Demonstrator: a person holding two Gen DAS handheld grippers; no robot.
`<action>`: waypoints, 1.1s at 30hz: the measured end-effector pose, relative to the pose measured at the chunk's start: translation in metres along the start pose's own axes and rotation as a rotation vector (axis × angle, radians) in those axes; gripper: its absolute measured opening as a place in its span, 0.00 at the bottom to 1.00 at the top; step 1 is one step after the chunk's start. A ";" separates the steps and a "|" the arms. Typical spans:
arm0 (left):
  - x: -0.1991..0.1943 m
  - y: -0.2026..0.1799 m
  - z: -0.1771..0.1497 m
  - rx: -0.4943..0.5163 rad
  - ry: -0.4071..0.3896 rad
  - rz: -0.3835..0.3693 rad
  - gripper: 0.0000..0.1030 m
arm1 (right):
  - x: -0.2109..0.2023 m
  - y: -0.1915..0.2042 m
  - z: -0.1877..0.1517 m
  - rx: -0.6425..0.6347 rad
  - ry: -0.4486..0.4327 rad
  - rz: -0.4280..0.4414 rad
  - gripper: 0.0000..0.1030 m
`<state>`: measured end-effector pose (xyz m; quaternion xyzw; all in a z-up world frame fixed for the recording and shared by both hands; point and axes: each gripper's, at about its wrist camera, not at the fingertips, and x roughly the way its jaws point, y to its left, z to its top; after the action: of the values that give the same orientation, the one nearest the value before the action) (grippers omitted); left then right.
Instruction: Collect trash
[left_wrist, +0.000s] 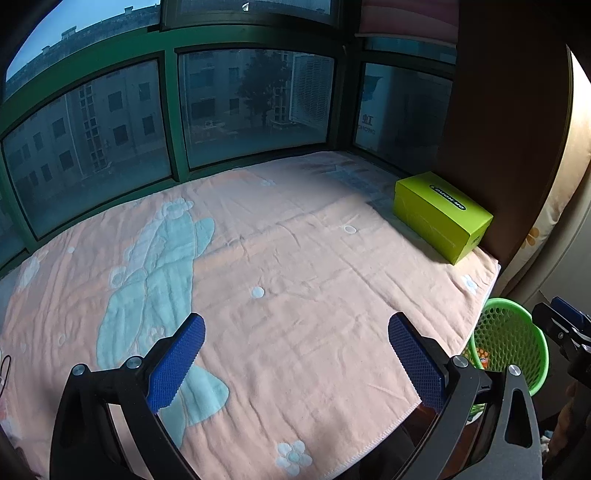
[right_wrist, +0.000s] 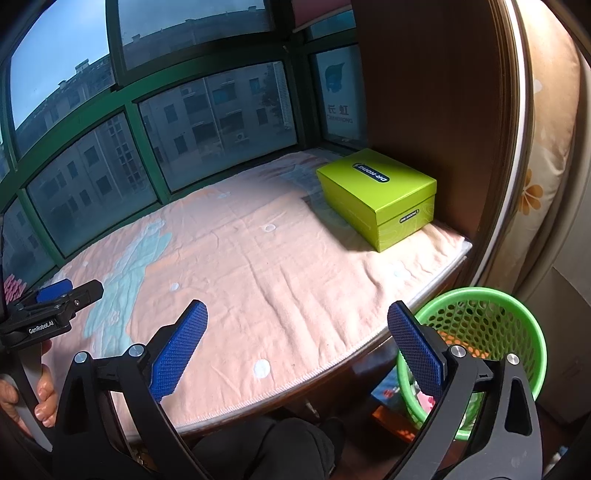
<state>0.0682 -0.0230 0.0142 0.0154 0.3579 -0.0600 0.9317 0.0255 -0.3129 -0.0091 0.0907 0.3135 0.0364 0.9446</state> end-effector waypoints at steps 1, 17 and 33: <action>0.000 0.001 0.000 -0.002 0.000 -0.002 0.93 | 0.000 0.001 0.000 -0.002 -0.001 0.000 0.94; -0.012 -0.001 -0.004 0.011 -0.027 -0.031 0.93 | 0.001 0.006 -0.002 -0.017 0.000 -0.002 0.94; -0.019 -0.004 -0.006 0.024 -0.041 -0.035 0.93 | -0.001 0.008 -0.003 -0.020 -0.002 0.002 0.95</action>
<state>0.0497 -0.0251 0.0221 0.0193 0.3380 -0.0808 0.9375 0.0232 -0.3044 -0.0094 0.0815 0.3122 0.0405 0.9457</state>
